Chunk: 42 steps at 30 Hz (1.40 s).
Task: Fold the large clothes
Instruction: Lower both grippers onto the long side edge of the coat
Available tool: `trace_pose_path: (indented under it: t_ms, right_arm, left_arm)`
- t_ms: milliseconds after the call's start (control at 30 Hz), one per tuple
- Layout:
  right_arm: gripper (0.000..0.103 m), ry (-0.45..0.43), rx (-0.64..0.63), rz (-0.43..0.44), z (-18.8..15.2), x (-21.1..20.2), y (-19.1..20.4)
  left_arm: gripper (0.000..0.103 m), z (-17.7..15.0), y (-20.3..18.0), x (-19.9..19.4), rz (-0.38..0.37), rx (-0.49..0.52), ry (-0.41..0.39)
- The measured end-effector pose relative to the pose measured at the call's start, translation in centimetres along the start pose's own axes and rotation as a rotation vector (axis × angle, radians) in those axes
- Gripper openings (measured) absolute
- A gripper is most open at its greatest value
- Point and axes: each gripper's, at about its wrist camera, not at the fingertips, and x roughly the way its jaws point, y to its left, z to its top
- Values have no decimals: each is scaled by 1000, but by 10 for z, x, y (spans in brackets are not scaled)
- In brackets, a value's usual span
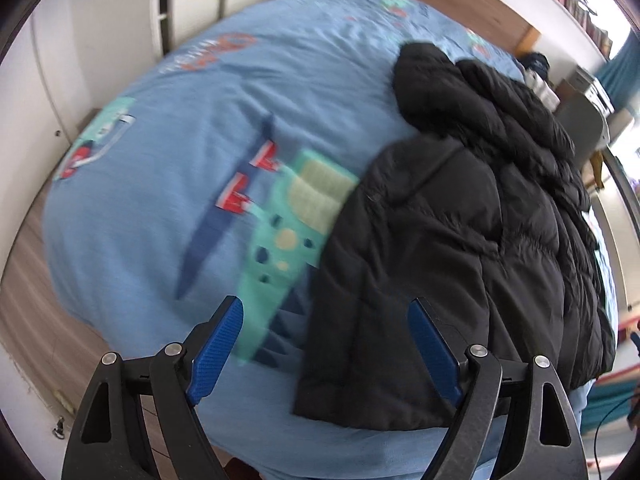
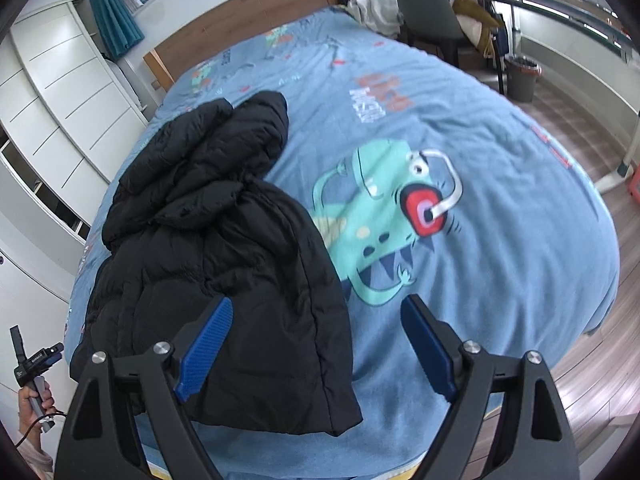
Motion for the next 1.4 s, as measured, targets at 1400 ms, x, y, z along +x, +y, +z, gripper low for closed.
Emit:
trace_pose_path:
  t_ms: [1400]
  right_arm:
    - [94, 275, 49, 299, -44, 114, 3]
  left_arm:
    - [84, -11, 0, 61, -419, -240, 169]
